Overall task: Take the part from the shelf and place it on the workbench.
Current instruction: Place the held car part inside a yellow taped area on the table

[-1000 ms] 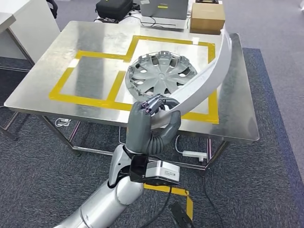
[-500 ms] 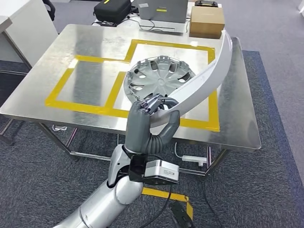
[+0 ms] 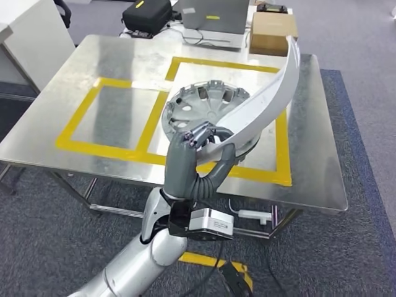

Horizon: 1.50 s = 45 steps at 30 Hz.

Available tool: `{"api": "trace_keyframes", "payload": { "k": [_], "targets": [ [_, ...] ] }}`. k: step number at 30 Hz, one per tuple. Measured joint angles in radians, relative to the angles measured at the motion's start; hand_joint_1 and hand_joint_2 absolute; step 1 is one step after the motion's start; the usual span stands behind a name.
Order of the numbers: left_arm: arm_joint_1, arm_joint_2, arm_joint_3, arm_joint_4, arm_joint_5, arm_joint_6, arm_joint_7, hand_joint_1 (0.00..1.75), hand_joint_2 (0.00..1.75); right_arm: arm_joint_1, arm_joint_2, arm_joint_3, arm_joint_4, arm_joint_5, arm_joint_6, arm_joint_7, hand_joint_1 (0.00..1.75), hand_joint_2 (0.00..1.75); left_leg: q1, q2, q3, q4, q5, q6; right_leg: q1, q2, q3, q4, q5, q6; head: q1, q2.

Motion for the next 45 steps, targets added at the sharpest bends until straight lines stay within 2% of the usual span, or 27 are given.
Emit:
{"api": "trace_keyframes", "payload": {
  "k": [3, 7, 8, 9, 11, 13, 15, 18, 19, 21, 22, 23, 24, 25, 26, 28, 29, 32, 33, 35, 37, 38, 39, 40, 42, 43, 45],
  "targets": [
    [0.000, 0.000, 0.000, 0.000, 0.000, 0.000, 0.000, 1.75, 1.75, 0.001, 0.000, 0.000, 0.000, 0.000, 0.000, 0.000, 0.00, 0.00, 0.001, 0.002, -0.020, 0.053, -0.011, -0.014, -0.005, 0.002, 0.021, -0.007, 0.005, -0.017, -0.002, 0.000],
    [0.000, 0.002, 0.001, 0.000, 0.000, 0.001, 0.000, 1.75, 1.75, -0.001, 0.000, 0.000, 0.000, 0.000, 0.000, 0.000, 0.00, 0.00, 0.009, 0.002, -0.144, 0.265, -0.105, -0.031, -0.007, 0.002, 0.041, -0.010, -0.011, -0.029, -0.005, 0.000],
    [0.000, 0.002, 0.001, 0.000, 0.000, 0.001, 0.000, 1.75, 1.75, -0.001, 0.000, 0.000, 0.000, 0.000, 0.000, 0.000, 0.00, 0.00, 0.011, 0.002, -0.163, 0.281, -0.104, -0.033, -0.006, 0.003, 0.046, -0.010, -0.015, -0.029, -0.005, 0.000],
    [0.000, 0.003, 0.001, 0.000, 0.000, 0.001, 0.000, 1.75, 1.75, 0.000, 0.000, 0.000, 0.000, 0.000, 0.000, 0.000, 0.00, 0.00, 0.011, 0.003, -0.165, 0.262, -0.079, -0.033, -0.006, 0.004, 0.051, -0.009, -0.019, -0.028, -0.005, 0.000],
    [0.000, 0.003, 0.001, 0.000, 0.000, 0.001, 0.000, 1.75, 1.75, 0.000, 0.000, 0.000, 0.000, 0.000, 0.000, 0.000, 0.00, 0.00, 0.012, 0.003, -0.128, 0.139, 0.012, -0.029, -0.007, 0.006, 0.065, -0.009, -0.028, -0.026, -0.005, 0.000],
    [0.000, 0.003, 0.001, 0.000, 0.000, 0.001, 0.000, 1.75, 1.75, -0.001, 0.000, 0.000, 0.000, 0.000, 0.000, 0.000, 0.00, 0.00, 0.007, 0.004, -0.091, 0.037, 0.055, -0.020, -0.006, 0.007, 0.073, -0.009, -0.035, -0.019, -0.005, 0.000],
    [0.000, 0.002, 0.001, 0.000, 0.001, 0.001, 0.000, 1.75, 1.75, -0.002, 0.000, 0.000, 0.000, 0.000, 0.000, 0.000, 0.00, 0.00, 0.001, 0.004, -0.083, 0.014, 0.055, -0.011, -0.006, 0.005, 0.075, -0.011, -0.040, -0.007, -0.005, 0.000],
    [0.001, 0.000, 0.001, 0.000, 0.001, 0.001, 0.000, 1.75, 1.75, -0.003, 0.000, 0.000, 0.000, 0.000, 0.000, 0.000, 0.00, 0.00, 0.004, 0.004, -0.074, -0.002, 0.072, 0.007, -0.007, 0.003, 0.068, 0.003, -0.059, 0.010, -0.005, 0.000],
    [0.000, 0.000, 0.001, 0.000, 0.000, 0.000, 0.000, 1.75, 1.75, -0.004, 0.000, 0.000, 0.000, 0.000, 0.000, 0.000, 0.00, 0.00, 0.006, 0.004, -0.071, -0.008, 0.074, 0.012, -0.008, 0.004, 0.050, 0.038, -0.080, 0.014, -0.004, 0.000],
    [0.000, 0.000, 0.000, 0.000, 0.000, 0.000, 0.000, 1.75, 1.75, -0.003, 0.000, 0.000, 0.000, 0.000, 0.000, 0.000, 0.00, 0.00, 0.005, 0.005, -0.070, -0.009, 0.073, 0.018, -0.009, 0.004, -0.015, 0.165, -0.139, 0.019, -0.003, 0.000],
    [0.000, 0.000, 0.000, 0.000, 0.000, 0.000, 0.000, 1.75, 1.75, -0.001, 0.000, 0.000, 0.000, 0.000, 0.000, 0.000, 0.00, 0.00, 0.004, 0.005, -0.070, -0.009, 0.072, 0.019, -0.009, 0.004, -0.050, 0.229, -0.160, 0.021, -0.003, 0.000],
    [0.001, 0.000, 0.000, 0.000, 0.000, 0.000, 0.000, 1.75, 1.75, 0.000, 0.000, 0.000, 0.000, 0.000, 0.000, 0.000, 0.00, 0.00, 0.003, 0.004, -0.070, -0.008, 0.071, 0.020, -0.009, 0.004, -0.073, 0.266, -0.164, 0.023, -0.003, 0.000],
    [0.000, 0.000, 0.000, 0.000, 0.000, 0.000, 0.000, 1.75, 1.75, 0.001, 0.000, 0.000, 0.000, 0.000, 0.000, 0.000, 0.00, 0.00, 0.003, 0.004, -0.069, -0.008, 0.070, 0.021, -0.009, 0.003, -0.077, 0.263, -0.148, 0.023, -0.003, 0.000],
    [0.000, 0.000, 0.000, 0.000, 0.000, 0.000, 0.000, 1.75, 1.75, 0.001, 0.000, 0.000, 0.000, 0.000, 0.000, 0.000, 0.00, 0.00, 0.002, 0.003, -0.068, -0.008, 0.069, 0.020, -0.009, 0.003, -0.060, 0.219, -0.115, 0.022, -0.003, 0.000],
    [0.000, 0.000, 0.000, 0.000, 0.000, 0.000, 0.000, 1.75, 1.75, 0.000, 0.000, 0.000, 0.000, 0.000, 0.000, 0.000, 0.00, 0.00, 0.002, 0.002, -0.066, -0.007, 0.067, 0.018, -0.009, 0.003, -0.028, 0.148, -0.075, 0.020, -0.003, 0.000],
    [0.000, 0.000, 0.000, 0.000, 0.000, 0.000, 0.000, 1.75, 1.75, -0.002, 0.000, 0.000, 0.000, 0.000, 0.000, 0.000, 0.00, 0.00, -0.001, 0.001, -0.065, -0.003, 0.063, 0.012, -0.007, 0.003, 0.035, 0.023, -0.029, 0.014, -0.003, 0.000],
    [0.000, 0.000, 0.000, 0.000, 0.000, 0.000, 0.000, 1.75, 1.75, -0.003, 0.000, 0.000, 0.000, 0.000, 0.000, 0.000, 0.00, 0.00, -0.003, 0.001, -0.066, -0.002, 0.062, 0.007, -0.006, 0.004, 0.051, -0.006, -0.023, 0.011, -0.004, 0.000],
    [0.000, 0.000, 0.000, 0.000, 0.000, 0.000, 0.000, 1.75, 1.75, -0.002, 0.000, 0.000, 0.000, 0.000, 0.000, 0.000, 0.00, 0.00, -0.002, 0.002, -0.067, 0.002, 0.058, -0.005, -0.004, 0.006, 0.058, -0.017, -0.022, -0.003, -0.004, 0.000],
    [0.000, 0.000, 0.000, 0.000, 0.000, 0.000, 0.000, 1.75, 1.75, -0.002, 0.000, 0.000, 0.000, 0.000, 0.000, 0.000, 0.00, 0.00, -0.001, 0.002, -0.072, 0.015, 0.047, -0.010, -0.006, 0.006, 0.060, -0.020, -0.021, -0.009, -0.005, 0.000],
    [0.000, 0.001, 0.000, 0.000, 0.000, 0.000, 0.000, 1.75, 1.75, -0.003, 0.001, 0.000, 0.000, 0.000, 0.000, 0.000, 0.00, 0.00, 0.003, 0.003, -0.106, 0.097, -0.004, -0.022, -0.010, 0.004, 0.064, -0.024, -0.019, -0.019, -0.008, 0.000],
    [0.001, 0.002, 0.001, 0.000, 0.000, 0.000, 0.000, 1.75, 1.75, -0.003, 0.000, 0.000, 0.000, 0.000, 0.000, 0.000, 0.00, 0.00, 0.009, 0.003, -0.168, 0.233, -0.065, -0.030, -0.010, 0.002, 0.064, -0.023, -0.020, -0.023, -0.009, 0.000],
    [0.001, 0.003, 0.002, 0.000, 0.001, 0.000, 0.000, 1.75, 1.75, -0.002, 0.000, 0.000, 0.000, 0.000, 0.000, 0.000, 0.00, 0.00, 0.012, 0.003, -0.189, 0.279, -0.078, -0.033, -0.009, 0.002, 0.064, -0.023, -0.020, -0.023, -0.009, 0.000],
    [0.001, 0.003, 0.002, 0.000, 0.001, 0.000, 0.000, 1.75, 1.75, -0.001, 0.000, 0.000, 0.000, 0.000, 0.000, 0.000, 0.00, 0.00, 0.015, 0.003, -0.194, 0.289, -0.071, -0.035, -0.009, 0.002, 0.064, -0.023, -0.020, -0.023, -0.009, 0.000],
    [0.001, 0.003, 0.002, 0.000, 0.002, 0.000, 0.000, 1.75, 1.75, -0.001, 0.000, 0.000, 0.000, 0.000, 0.000, 0.000, 0.00, 0.00, 0.017, 0.004, -0.179, 0.257, -0.045, -0.036, -0.010, 0.003, 0.065, -0.023, -0.021, -0.022, -0.009, 0.000],
    [0.001, 0.003, 0.002, 0.000, 0.002, 0.000, 0.000, 1.75, 1.75, -0.001, 0.000, 0.000, 0.000, 0.000, 0.000, 0.000, 0.00, 0.00, 0.021, 0.005, -0.112, 0.121, 0.023, -0.035, -0.009, 0.005, 0.069, -0.022, -0.023, -0.017, -0.009, 0.000],
    [0.001, 0.003, 0.001, 0.000, 0.001, 0.000, 0.000, 1.75, 1.75, -0.002, 0.000, 0.000, 0.000, 0.000, 0.000, 0.000, 0.00, 0.00, 0.021, 0.004, -0.083, 0.060, 0.043, -0.033, -0.008, 0.005, 0.070, -0.021, -0.025, -0.013, -0.009, 0.000],
    [0.001, 0.003, 0.001, 0.000, 0.000, 0.000, 0.000, 1.75, 1.75, -0.002, 0.000, 0.000, 0.000, 0.000, 0.000, 0.000, 0.00, 0.00, 0.017, 0.003, -0.060, 0.008, 0.051, -0.026, -0.006, 0.005, 0.068, -0.020, -0.026, -0.001, -0.008, 0.000]
  ]
}}
